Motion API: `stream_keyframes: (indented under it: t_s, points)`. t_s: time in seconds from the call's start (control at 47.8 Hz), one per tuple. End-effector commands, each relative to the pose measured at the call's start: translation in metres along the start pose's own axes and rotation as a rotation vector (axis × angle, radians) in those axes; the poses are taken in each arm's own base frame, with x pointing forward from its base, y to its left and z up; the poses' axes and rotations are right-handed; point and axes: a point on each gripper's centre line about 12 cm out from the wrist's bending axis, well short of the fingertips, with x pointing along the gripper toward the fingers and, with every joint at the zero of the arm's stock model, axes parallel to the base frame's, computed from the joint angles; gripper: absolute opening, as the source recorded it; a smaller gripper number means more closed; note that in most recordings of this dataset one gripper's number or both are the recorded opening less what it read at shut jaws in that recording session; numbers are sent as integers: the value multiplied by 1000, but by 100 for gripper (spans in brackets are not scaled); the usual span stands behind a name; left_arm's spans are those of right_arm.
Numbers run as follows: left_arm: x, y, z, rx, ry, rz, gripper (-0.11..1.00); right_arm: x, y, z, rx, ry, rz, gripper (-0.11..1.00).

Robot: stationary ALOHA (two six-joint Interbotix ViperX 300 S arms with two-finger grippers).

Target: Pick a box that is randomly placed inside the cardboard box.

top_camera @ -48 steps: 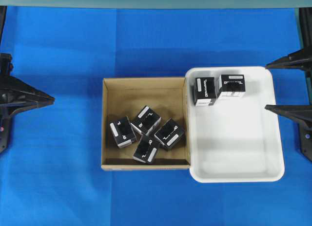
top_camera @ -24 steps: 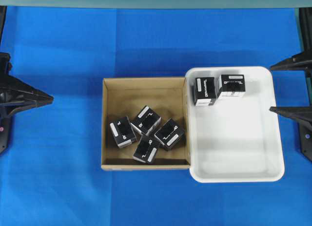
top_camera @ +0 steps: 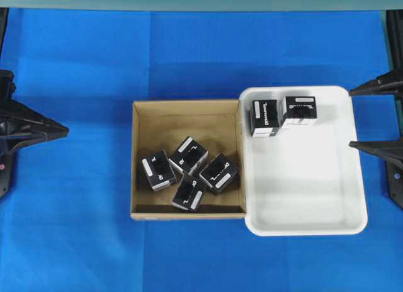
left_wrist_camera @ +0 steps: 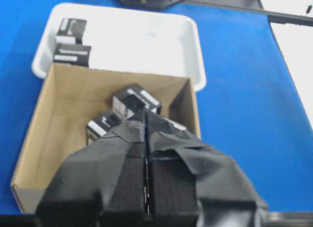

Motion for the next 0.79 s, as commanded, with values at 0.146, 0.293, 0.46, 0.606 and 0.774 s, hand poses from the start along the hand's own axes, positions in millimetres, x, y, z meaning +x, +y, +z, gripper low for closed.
stream_keyframes:
  t_s: [0.146,0.293,0.46,0.606,0.774]
  points:
    - [-2,-2,12,8,-36,-7,-5,-7,0,5,-9,-40,-1,100]
    - [-4,-3,15,1,-50,-10,-5,-11,0,4,1,-45,-1,100]
    - [-4,-3,15,1,-50,-11,-5,-11,0,0,0,-41,-1,100]
    - [-4,-3,15,1,-49,-13,-5,-8,0,-3,3,-28,0,100]
    - [-3,-3,10,0,-31,-11,-5,-8,1,-5,-2,-23,1,100]
